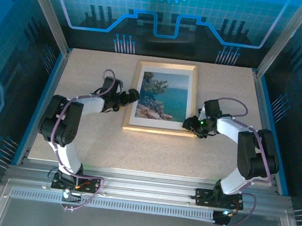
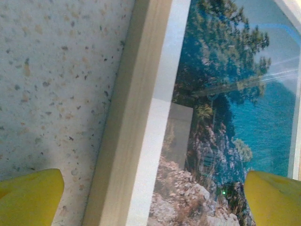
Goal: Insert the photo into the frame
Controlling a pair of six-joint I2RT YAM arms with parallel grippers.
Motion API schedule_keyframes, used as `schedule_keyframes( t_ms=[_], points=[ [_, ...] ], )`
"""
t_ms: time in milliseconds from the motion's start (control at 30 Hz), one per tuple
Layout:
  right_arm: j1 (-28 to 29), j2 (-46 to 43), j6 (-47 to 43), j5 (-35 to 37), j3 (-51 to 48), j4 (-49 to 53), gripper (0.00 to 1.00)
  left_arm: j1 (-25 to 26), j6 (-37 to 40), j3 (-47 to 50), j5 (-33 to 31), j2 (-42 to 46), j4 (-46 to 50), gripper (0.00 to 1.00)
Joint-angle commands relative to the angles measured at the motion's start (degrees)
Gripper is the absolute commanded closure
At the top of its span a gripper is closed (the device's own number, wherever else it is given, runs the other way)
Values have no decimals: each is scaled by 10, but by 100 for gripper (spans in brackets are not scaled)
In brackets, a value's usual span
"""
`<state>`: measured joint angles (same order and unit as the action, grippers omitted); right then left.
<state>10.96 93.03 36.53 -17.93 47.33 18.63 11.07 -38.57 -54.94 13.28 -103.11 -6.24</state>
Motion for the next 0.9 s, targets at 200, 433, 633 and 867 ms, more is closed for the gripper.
schedule_keyframes(
  t_ms=[200, 433, 633, 867],
  points=[
    [9, 10, 12, 90, 47, 90, 15, 9, 7, -19, -1, -17, 14, 1],
    [14, 28, -6, 100, 80, 89, 12, 29, -4, -13, 11, -12, 14, 1],
    [27, 68, -32, 112, 134, 88, 12, 67, -25, 11, 14, 5, 7, 1],
    [41, 106, -61, 123, 191, 104, 12, 86, -37, 26, 6, 14, 7, 1]
  ],
)
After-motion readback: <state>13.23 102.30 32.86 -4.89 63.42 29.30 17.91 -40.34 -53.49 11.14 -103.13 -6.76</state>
